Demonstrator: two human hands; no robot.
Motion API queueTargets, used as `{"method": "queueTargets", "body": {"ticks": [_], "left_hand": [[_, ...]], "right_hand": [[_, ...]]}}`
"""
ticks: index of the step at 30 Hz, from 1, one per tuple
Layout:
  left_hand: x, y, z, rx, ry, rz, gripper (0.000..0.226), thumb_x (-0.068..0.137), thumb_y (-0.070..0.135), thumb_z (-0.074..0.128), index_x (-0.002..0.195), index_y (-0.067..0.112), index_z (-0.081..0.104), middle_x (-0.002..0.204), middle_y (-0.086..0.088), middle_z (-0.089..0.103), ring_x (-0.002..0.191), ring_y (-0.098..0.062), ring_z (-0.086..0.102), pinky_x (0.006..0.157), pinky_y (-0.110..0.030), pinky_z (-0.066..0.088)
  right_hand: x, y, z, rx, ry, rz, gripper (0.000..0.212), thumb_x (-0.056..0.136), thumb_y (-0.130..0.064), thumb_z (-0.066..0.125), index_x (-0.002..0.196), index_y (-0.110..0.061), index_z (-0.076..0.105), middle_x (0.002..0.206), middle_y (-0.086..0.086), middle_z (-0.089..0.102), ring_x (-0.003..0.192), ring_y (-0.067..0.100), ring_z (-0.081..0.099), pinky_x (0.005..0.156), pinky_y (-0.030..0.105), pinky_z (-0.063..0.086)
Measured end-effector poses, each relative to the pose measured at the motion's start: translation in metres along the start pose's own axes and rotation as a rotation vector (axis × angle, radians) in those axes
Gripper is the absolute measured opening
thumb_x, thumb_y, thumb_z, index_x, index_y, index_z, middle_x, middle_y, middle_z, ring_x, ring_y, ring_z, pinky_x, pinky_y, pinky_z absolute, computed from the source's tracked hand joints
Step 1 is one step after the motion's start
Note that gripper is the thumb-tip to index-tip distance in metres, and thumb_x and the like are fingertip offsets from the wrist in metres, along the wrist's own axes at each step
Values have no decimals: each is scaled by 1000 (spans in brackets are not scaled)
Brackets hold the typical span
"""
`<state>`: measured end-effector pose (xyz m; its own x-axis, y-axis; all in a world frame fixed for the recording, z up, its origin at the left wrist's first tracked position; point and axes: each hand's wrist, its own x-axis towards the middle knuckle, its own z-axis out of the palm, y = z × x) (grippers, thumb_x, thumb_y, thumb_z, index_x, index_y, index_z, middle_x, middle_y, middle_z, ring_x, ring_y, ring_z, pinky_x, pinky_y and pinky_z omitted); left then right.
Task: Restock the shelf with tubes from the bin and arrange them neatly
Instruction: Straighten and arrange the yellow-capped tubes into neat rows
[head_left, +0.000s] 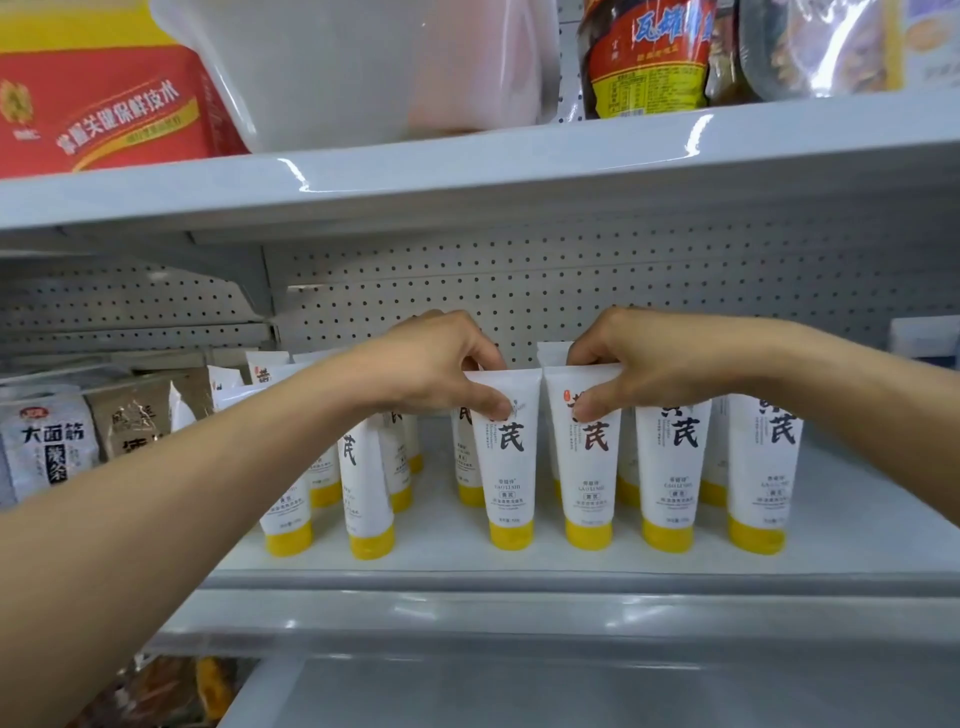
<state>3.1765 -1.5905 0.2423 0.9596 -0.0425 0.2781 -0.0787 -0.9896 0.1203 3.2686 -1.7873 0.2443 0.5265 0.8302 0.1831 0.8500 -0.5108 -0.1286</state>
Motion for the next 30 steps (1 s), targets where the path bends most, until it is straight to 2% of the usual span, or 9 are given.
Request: {"method": "queueTargets", "body": {"ticks": [7,11,14,16,19,24,27,30], "left_hand": [[-1,-1,3,-58,4,-26,13,77,43,77,70,35,68,71,16,69,73,-5,64,74,-29,52],[-4,0,-2,-102,-15,-39,15,79,46,73,86,32,74,82,17,72,82,-3,66,83,-32,55],[-3,-5,-19,-150,144,-24,18,88,40,64,101,31,72,100,17,70,92,0,63,87,-22,50],[-1,-14,-33,-127,210,-33,15,93,29,61,106,33,68,105,16,68,92,2,60,76,-10,42],[4,-28,-41,-74,94,-28,25,91,21,64,108,39,65,109,17,67,101,-3,60,79,-11,41],[21,-34,-28,94,-110,-9,40,84,24,72,121,38,62,115,24,61,109,1,54,95,-22,39],[37,-40,-20,116,-162,46,33,81,28,76,113,34,68,111,20,66,104,-1,59,97,-25,44],[50,-44,-14,91,-172,89,18,82,28,75,100,26,74,94,17,71,90,-2,66,91,-31,54]], "right_hand": [[1,1,0,-38,-12,-9,23,83,-40,70,79,-18,66,79,-1,69,69,18,63,59,30,45],[2,1,-4,-7,-8,-39,24,84,-46,67,85,-22,69,83,-5,72,77,16,67,70,36,54],[2,2,-13,65,84,-55,22,85,-46,64,91,-26,72,87,-13,73,80,3,68,77,30,57],[4,5,-20,85,163,-56,17,88,-39,64,91,-25,73,85,-13,73,77,-1,67,76,21,55],[11,11,-27,61,202,-53,9,88,-31,66,94,-26,72,86,-17,71,79,-4,64,70,11,47],[27,13,-28,-33,99,8,16,86,-33,69,102,-32,68,97,-23,65,92,-5,60,75,12,42],[37,11,-25,-34,55,30,24,87,-33,69,110,-28,68,103,-20,66,94,-4,60,82,16,43],[44,7,-23,-50,9,55,27,87,-31,68,113,-24,68,105,-16,67,92,-3,61,84,17,45]]}}
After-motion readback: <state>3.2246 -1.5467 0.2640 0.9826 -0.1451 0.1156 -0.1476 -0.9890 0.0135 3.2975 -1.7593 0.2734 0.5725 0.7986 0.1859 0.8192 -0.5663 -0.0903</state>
